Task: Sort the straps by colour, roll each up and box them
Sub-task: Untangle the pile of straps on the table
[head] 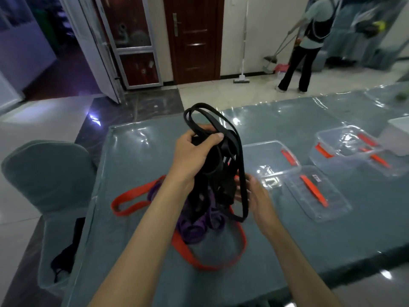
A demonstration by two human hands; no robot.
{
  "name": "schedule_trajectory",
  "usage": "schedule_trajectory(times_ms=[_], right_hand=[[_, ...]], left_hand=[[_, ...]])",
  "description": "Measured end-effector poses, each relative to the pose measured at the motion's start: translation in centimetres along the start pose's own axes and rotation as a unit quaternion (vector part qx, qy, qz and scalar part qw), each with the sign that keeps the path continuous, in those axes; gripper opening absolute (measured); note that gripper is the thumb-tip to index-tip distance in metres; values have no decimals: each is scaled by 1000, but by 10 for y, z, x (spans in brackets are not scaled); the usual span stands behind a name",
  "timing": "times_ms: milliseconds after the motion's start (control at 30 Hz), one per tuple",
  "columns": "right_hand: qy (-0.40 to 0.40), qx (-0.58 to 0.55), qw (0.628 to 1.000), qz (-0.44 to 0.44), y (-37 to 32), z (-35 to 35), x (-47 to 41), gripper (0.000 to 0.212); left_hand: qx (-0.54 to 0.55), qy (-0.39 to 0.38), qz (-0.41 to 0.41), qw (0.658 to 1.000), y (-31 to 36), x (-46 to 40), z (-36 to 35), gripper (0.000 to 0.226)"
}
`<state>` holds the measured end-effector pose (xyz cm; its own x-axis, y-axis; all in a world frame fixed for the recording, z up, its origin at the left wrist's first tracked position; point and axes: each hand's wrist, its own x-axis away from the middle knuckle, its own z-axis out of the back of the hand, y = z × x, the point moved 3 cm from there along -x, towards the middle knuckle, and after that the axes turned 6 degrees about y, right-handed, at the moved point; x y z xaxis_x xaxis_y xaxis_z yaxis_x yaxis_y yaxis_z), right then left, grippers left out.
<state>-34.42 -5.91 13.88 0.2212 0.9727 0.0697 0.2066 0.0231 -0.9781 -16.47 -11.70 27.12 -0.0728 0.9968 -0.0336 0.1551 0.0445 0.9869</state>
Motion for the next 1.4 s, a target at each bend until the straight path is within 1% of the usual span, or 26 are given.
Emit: schedule_trajectory(times_ms=[100, 167, 233, 300, 333, 367, 500, 567, 633, 667, 700, 833, 867, 900, 1033, 1200, 1333, 1400], right_hand=[[18, 10, 999, 25, -10, 66, 14, 46], [22, 25, 999, 33, -16, 110, 22, 39], [14, 34, 999, 38, -21, 152, 29, 39], [8, 39, 999, 37, -24, 194, 35, 39], [11, 37, 999, 37, -27, 213, 38, 39], [15, 37, 999, 36, -30, 231, 41, 41], [12, 53, 998, 20, -42, 294, 48, 58], [20, 58, 998, 5, -46, 319, 48, 73], [48, 69, 996, 0, -48, 342, 44, 87], [59, 79, 995, -1, -49, 352, 41, 88], [71, 91, 993, 2, -50, 362, 35, 84], [151, 122, 981, 26, -52, 416, 7, 44], [162, 118, 979, 33, -54, 430, 0, 39], [170, 116, 978, 39, -56, 445, -8, 36], [183, 137, 973, 43, -69, 502, -44, 31], [214, 155, 963, 50, -90, 573, -84, 31], [224, 170, 957, 67, -107, 632, -114, 31], [218, 166, 960, 64, -108, 663, -132, 30]], left_hand=[[-12, -23, 15, 1000, -14, 19, -52, 16], [-23, -32, 28, 999, -24, 32, -87, 15], [-37, -30, 35, 998, -35, 46, -124, 10], [-46, -23, 37, 998, -48, 58, -162, 15], [-48, -20, 40, 998, -55, 62, -179, 13], [-51, -16, 43, 998, -63, 67, -197, 13], [-56, -17, 52, 997, -84, 82, -270, 36], [-47, -32, 58, 997, -94, 85, -307, 33], [-40, -50, 57, 996, -105, 87, -342, 34], [-39, -56, 60, 996, -110, 86, -358, 40], [-40, -64, 63, 995, -116, 86, -374, 49], [-54, -104, 61, 991, -135, 76, -434, 103], [-48, -111, 54, 991, -140, 72, -448, 110], [-34, -116, 49, 991, -145, 66, -462, 111], [12, -134, 58, 989, -163, 46, -522, 100], [67, -130, 99, 984, -183, 26, -598, 82], [91, -115, 102, 984, -201, 16, -657, 76], [81, -107, 103, 986, -215, 11, -682, 74]])
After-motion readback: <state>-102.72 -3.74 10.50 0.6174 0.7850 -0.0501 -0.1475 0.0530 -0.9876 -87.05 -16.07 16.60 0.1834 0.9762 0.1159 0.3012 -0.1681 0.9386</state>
